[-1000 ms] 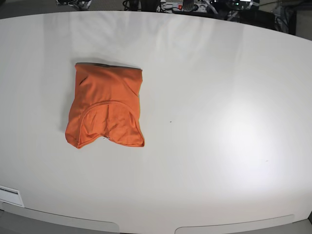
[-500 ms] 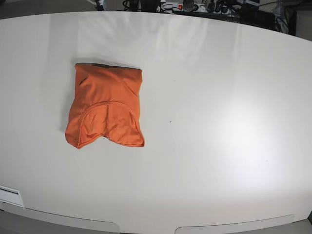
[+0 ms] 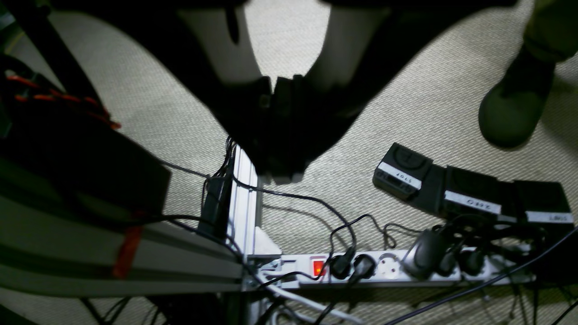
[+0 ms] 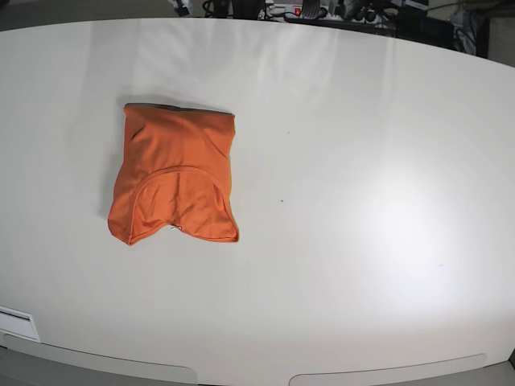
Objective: Fold the T-shirt properly
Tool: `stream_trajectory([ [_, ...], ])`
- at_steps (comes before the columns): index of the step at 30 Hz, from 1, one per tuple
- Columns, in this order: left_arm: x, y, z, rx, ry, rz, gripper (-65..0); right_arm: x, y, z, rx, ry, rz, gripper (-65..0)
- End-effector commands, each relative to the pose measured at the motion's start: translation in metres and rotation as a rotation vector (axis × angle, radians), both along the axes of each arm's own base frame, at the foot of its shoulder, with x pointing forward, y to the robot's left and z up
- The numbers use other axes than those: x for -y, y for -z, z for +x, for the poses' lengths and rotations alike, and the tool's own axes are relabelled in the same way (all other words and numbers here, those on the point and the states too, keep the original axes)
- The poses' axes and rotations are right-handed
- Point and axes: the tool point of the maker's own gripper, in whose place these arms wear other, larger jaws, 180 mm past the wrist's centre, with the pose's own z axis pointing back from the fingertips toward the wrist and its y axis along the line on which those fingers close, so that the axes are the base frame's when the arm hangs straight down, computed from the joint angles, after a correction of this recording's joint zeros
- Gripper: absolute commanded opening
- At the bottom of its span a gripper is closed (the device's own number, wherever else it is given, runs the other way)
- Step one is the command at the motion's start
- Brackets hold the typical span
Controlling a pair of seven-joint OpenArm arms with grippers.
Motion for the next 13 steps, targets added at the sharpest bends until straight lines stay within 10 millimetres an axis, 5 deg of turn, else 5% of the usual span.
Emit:
stream_trajectory([
  [1, -0.007, -0.001, -0.005, -0.009, 0.007, 0.009, -65.0, 0.001, -0.001, -0.005, -0.004, -0.002, 0.002, -65.0],
  [13, -0.001, 0.000, -0.002, -0.019, -0.001, -0.007, -65.0, -0.005, 0.000, 0.011, 0.019, 0.000, 0.011, -65.0],
])
